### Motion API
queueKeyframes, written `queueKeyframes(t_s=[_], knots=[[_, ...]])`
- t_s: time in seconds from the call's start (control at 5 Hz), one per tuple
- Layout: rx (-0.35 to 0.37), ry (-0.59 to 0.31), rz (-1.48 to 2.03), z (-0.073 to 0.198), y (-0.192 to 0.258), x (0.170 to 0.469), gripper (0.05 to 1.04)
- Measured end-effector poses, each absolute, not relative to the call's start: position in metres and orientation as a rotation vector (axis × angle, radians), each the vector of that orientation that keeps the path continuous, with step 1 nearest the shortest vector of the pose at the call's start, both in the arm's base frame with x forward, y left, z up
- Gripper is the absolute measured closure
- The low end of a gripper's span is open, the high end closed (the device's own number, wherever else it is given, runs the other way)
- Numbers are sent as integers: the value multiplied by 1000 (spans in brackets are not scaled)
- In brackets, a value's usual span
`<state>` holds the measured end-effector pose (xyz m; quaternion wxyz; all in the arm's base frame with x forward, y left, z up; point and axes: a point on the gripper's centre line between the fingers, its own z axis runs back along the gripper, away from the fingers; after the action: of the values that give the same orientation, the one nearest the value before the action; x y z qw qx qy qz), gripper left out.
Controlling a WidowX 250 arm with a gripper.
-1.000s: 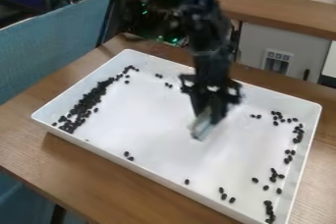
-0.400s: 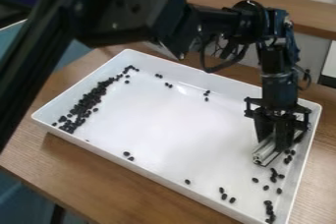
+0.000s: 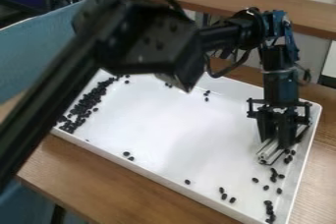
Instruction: Sweep into pile
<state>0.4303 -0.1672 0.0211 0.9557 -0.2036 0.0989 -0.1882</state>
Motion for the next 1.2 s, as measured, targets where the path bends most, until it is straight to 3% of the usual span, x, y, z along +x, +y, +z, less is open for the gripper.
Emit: queueKeyframes(t_s=[0.2, 0.6, 0.8, 1.0, 1.2], knots=[[-430, 211, -361, 21, -166, 440, 706], [-414, 180, -268, 19, -119, 431, 706], [-419, 163, -163, 19, -68, 423, 706], [-485, 146, -14, 30, -13, 429, 706], [-511, 137, 35, 36, 11, 442, 706]])
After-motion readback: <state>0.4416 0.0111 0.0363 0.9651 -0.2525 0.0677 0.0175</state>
